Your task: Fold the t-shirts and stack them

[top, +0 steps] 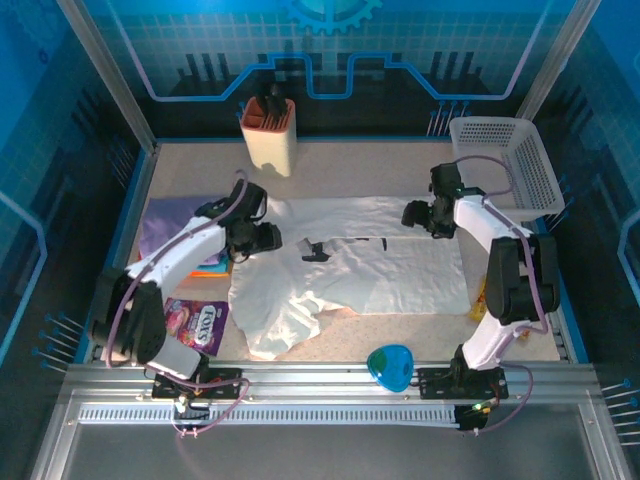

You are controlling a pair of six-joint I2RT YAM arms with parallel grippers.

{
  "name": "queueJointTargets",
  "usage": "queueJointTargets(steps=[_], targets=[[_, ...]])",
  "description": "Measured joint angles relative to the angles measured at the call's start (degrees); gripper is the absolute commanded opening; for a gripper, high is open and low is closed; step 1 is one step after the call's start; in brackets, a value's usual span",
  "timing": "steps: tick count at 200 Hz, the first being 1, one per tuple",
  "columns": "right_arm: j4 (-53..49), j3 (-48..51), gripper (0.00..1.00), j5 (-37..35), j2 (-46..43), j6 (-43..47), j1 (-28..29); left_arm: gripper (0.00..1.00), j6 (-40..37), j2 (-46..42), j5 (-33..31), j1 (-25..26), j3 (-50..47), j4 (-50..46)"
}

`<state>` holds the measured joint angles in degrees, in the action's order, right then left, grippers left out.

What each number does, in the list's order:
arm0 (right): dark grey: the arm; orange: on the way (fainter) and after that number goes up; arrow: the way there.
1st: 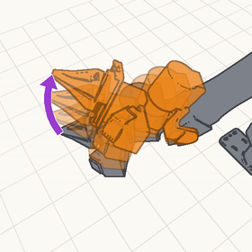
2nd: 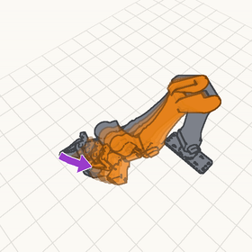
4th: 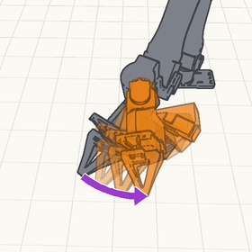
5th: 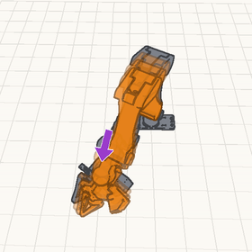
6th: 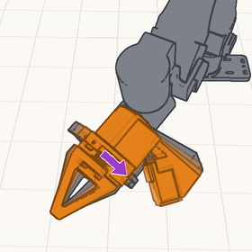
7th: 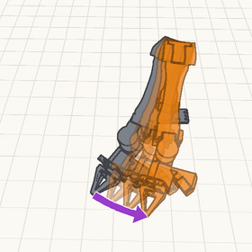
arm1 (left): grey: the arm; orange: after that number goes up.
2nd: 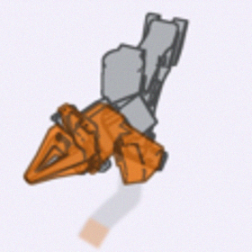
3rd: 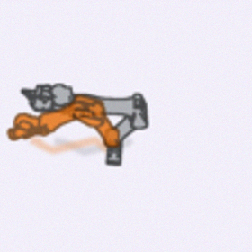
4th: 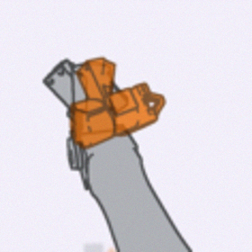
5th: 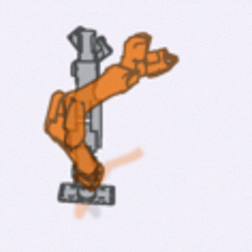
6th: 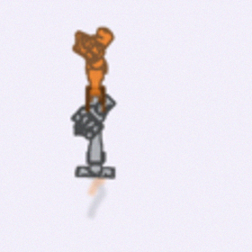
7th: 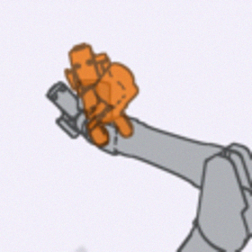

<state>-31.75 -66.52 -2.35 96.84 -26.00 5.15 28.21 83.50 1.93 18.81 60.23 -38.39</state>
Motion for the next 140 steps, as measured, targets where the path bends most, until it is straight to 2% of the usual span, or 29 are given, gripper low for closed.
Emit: queueJointTargets(steps=[5,12,32,63,120,140], targets=[[-0.3,1.2,0.86,0.2,-1.6,-0.2,0.1,0.49,0.6,-2.2,0.6,0.0,-1.7,-0.7],[-0.7,2.9,0.93,0.9,-3.8,-0.5,0.1,0.5,1.6,-4.9,1.4,0.0,-3.8,-1.5],[-2.6,7.1,1.0,1.5,-10.7,-1.2,0.1,0.5,5.1,-14.1,3.8,0.0,-10.3,-4.5],[-5.2,11.5,1.0,2.7,-18.4,-1.9,0.1,0.48,12.9,-26.6,6.7,2.1,-17.7,-9.2],[-9.2,17.4,1.0,6.5,-24.3,-3.7,-1.1,0.47,32.8,-41.4,7.2,16.8,-31.0,-13.3],[-10.1,19.1,1.0,6.5,-25.6,-4.2,-1.2,0.46,39.7,-44.0,6.6,22.3,-34.2,-13.2]])
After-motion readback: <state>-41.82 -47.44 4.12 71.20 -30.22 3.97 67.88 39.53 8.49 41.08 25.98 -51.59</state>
